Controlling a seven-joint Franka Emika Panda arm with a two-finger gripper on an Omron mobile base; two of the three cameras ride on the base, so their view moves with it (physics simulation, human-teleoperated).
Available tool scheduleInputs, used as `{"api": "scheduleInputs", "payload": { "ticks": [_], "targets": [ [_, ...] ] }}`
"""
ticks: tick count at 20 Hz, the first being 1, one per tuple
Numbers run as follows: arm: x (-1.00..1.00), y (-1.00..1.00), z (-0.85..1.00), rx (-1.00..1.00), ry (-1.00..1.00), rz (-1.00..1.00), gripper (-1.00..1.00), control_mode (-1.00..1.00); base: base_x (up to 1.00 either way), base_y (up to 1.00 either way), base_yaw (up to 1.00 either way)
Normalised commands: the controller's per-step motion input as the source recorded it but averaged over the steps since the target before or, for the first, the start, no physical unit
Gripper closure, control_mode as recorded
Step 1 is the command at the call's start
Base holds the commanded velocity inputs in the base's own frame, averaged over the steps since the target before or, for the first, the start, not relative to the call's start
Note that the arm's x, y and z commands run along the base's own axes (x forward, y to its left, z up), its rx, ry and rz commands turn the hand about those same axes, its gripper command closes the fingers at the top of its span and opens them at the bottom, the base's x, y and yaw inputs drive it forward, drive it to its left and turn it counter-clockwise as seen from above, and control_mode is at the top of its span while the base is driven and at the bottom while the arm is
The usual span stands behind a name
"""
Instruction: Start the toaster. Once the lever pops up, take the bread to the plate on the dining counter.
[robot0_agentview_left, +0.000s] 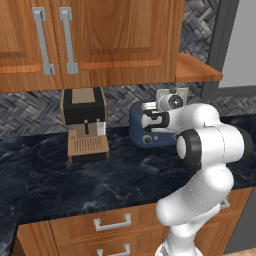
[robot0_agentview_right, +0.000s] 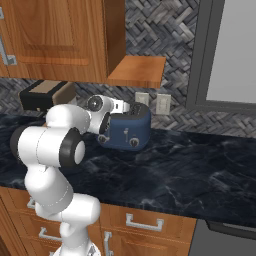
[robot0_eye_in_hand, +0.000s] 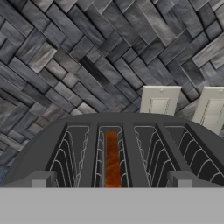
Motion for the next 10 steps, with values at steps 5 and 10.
{"api": "scheduleInputs", "payload": {
  "ticks": [5,10],
  "targets": [
    [0.0,0.0,0.0,0.0,0.0,0.0,-1.0,-1.0,0.0,0.0,0.0],
    [0.0,0.0,0.0,0.0,0.0,0.0,-1.0,-1.0,0.0,0.0,0.0]
  ]
}}
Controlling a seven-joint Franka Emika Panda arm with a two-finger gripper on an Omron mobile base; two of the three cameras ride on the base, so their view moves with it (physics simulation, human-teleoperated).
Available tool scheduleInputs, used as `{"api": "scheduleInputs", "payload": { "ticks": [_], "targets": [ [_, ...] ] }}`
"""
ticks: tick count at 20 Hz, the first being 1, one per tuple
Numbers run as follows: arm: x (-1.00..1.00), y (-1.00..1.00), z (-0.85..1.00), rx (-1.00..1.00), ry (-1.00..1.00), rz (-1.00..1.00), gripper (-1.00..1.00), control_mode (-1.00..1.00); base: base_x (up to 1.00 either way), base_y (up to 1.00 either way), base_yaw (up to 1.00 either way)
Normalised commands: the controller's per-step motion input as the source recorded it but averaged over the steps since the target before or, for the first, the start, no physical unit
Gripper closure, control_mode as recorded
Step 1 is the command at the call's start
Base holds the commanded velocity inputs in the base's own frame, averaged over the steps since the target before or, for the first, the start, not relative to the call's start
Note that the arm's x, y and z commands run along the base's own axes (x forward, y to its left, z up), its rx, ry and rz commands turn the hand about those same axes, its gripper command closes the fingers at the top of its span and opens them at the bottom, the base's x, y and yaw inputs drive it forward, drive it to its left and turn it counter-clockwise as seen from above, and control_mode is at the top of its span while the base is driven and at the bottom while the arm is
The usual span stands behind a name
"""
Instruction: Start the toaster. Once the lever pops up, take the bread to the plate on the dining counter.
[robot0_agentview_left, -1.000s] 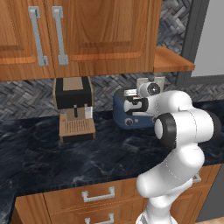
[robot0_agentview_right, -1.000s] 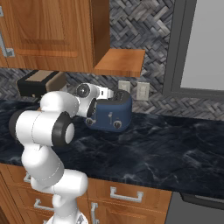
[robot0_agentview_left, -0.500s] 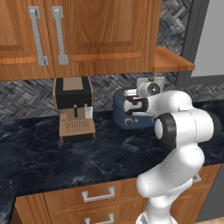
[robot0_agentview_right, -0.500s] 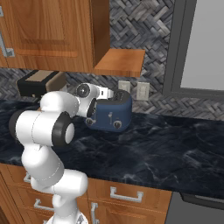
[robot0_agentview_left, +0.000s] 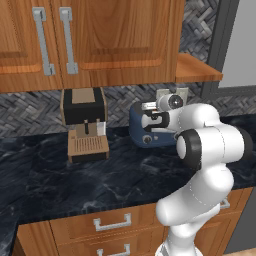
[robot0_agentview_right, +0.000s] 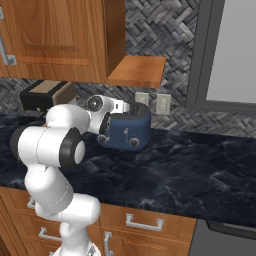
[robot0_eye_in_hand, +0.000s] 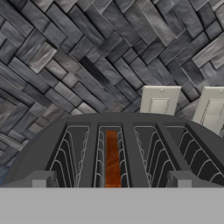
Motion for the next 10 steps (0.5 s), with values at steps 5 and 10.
{"api": "scheduleInputs", "payload": {
  "ticks": [5,10],
  "targets": [
    [0.0,0.0,0.0,0.0,0.0,0.0,-1.0,-1.0,0.0,0.0,0.0],
    [0.0,0.0,0.0,0.0,0.0,0.0,-1.0,-1.0,0.0,0.0,0.0]
  ]
}}
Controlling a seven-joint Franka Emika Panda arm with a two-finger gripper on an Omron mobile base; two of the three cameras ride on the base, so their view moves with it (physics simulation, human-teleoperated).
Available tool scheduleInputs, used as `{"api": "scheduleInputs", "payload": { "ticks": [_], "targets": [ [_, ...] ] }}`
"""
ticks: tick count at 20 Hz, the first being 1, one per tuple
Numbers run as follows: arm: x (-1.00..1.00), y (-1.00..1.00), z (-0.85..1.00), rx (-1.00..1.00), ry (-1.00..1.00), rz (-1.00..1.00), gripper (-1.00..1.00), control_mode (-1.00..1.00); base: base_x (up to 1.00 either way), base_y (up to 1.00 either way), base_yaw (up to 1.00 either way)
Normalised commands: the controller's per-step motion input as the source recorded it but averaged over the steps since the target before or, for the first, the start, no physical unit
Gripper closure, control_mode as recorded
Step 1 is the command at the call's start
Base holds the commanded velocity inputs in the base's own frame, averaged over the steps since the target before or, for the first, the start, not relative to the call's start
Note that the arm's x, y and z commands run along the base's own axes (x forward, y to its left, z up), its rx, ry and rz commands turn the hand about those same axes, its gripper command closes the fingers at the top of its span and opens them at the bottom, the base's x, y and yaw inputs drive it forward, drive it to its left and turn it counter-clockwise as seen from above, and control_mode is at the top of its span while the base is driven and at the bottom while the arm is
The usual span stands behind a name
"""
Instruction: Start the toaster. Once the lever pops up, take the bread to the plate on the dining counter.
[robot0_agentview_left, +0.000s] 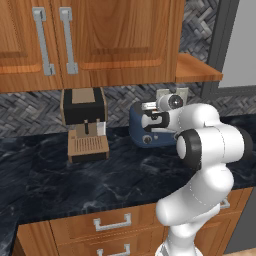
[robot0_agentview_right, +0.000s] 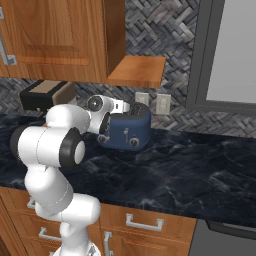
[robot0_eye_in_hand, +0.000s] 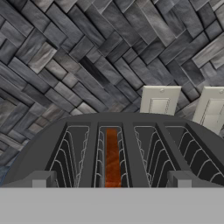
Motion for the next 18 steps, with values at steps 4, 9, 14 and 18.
{"api": "scheduleInputs", "payload": {
  "ticks": [4,9,14,18],
  "targets": [
    [0.0,0.0,0.0,0.0,0.0,0.0,-1.0,-1.0,0.0,0.0,0.0],
    [0.0,0.0,0.0,0.0,0.0,0.0,-1.0,-1.0,0.0,0.0,0.0],
    [0.0,0.0,0.0,0.0,0.0,0.0,-1.0,-1.0,0.0,0.0,0.0],
    [0.0,0.0,0.0,0.0,0.0,0.0,-1.0,-1.0,0.0,0.0,0.0]
  ]
}}
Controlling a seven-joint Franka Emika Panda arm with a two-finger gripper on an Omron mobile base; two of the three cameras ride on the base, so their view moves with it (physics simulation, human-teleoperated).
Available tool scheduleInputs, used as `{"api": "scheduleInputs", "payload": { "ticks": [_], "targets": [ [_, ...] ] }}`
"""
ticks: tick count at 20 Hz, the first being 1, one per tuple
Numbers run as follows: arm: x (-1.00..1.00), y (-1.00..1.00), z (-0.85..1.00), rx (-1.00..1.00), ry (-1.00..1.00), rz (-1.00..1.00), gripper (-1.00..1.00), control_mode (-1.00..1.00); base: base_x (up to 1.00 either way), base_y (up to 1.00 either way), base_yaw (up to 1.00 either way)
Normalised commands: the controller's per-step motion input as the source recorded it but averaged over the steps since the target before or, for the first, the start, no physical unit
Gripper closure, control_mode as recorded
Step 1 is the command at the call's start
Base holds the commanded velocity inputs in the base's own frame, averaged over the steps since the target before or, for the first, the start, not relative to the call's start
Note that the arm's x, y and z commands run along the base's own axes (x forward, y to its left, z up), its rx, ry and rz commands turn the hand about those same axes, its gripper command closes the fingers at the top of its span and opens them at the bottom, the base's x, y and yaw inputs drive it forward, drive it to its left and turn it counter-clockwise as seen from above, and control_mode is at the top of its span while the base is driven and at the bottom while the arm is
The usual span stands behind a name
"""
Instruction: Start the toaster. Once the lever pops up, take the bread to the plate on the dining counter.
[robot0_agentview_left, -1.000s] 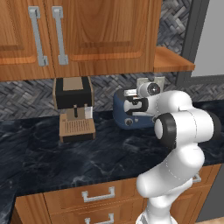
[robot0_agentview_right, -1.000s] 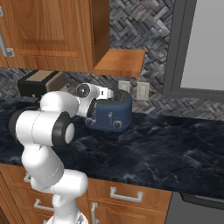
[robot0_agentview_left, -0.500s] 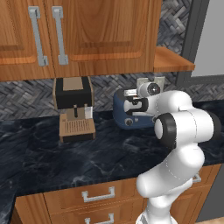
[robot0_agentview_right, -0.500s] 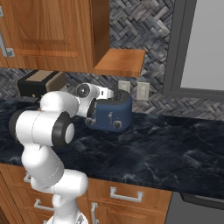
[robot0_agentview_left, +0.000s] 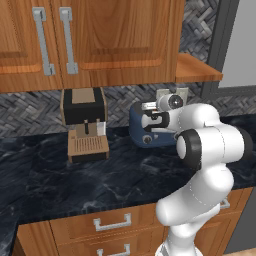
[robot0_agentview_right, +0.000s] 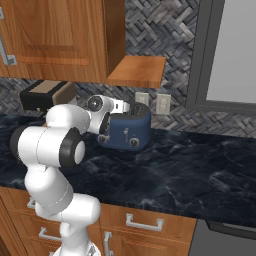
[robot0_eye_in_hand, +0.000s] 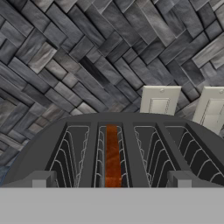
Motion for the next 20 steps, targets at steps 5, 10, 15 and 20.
{"api": "scheduleInputs", "payload": {
  "ticks": [5,10,15,20],
  "targets": [
    [0.0,0.0,0.0,0.0,0.0,0.0,-1.0,-1.0,0.0,0.0,0.0],
    [0.0,0.0,0.0,0.0,0.0,0.0,-1.0,-1.0,0.0,0.0,0.0],
    [0.0,0.0,0.0,0.0,0.0,0.0,-1.0,-1.0,0.0,0.0,0.0],
    [0.0,0.0,0.0,0.0,0.0,0.0,-1.0,-1.0,0.0,0.0,0.0]
  ]
}}
